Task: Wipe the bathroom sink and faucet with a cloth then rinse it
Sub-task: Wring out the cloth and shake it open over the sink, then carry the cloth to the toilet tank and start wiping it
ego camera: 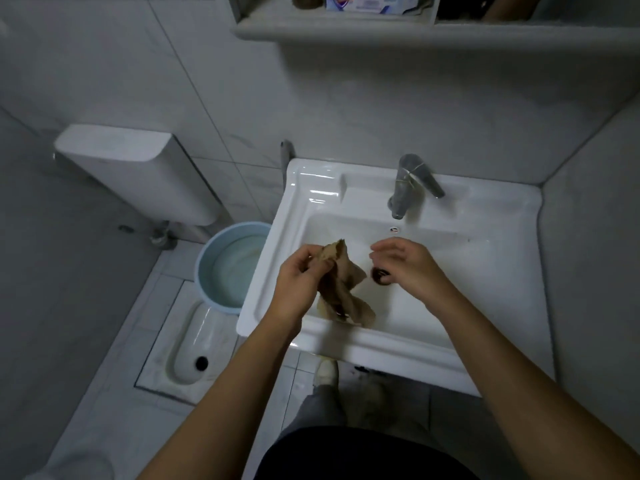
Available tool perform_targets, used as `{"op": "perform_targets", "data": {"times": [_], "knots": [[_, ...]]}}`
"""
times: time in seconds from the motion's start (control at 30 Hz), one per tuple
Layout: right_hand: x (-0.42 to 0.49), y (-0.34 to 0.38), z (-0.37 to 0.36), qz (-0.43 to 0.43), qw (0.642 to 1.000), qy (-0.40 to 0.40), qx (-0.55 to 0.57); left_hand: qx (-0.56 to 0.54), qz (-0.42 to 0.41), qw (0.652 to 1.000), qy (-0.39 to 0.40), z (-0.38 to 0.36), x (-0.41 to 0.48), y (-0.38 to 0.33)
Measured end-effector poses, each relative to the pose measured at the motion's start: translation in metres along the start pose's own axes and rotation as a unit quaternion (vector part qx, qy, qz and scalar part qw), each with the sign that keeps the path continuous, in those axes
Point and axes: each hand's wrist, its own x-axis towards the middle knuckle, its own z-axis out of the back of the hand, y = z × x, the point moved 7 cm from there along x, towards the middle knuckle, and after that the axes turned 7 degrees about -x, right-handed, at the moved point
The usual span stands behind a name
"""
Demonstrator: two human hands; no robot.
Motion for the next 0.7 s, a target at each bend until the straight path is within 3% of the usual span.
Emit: {"op": "perform_targets", "data": {"times": [0.1,0.17,0.43,0.57,0.7], "knots": [[-0.001,-0.01,-0.034,0.031,0.985,0.148,-0.081,-0.059,0.032,0.998,0.0,0.003,-0.015,0.005],[-0.008,-0.004,-0.061,0.072,0.974,0.192,-0.096,-0.077,0.031,0.996,-0.008,0.01,-0.026,0.002],[-0.051,0.031,-0.145,0.197,0.952,0.164,-0.167,-0.034,-0.003,0.98,-0.194,0.132,-0.103,0.016],[-0.082,0.016,-0.197,0.213,0.937,0.185,-0.208,-0.058,0.063,0.956,-0.282,0.203,-0.185,0.091],[-0.111,-0.02,-0.25,0.193,0.918,0.22,-0.267,-0.15,0.163,0.895,-0.387,0.259,-0.299,0.203]]}}
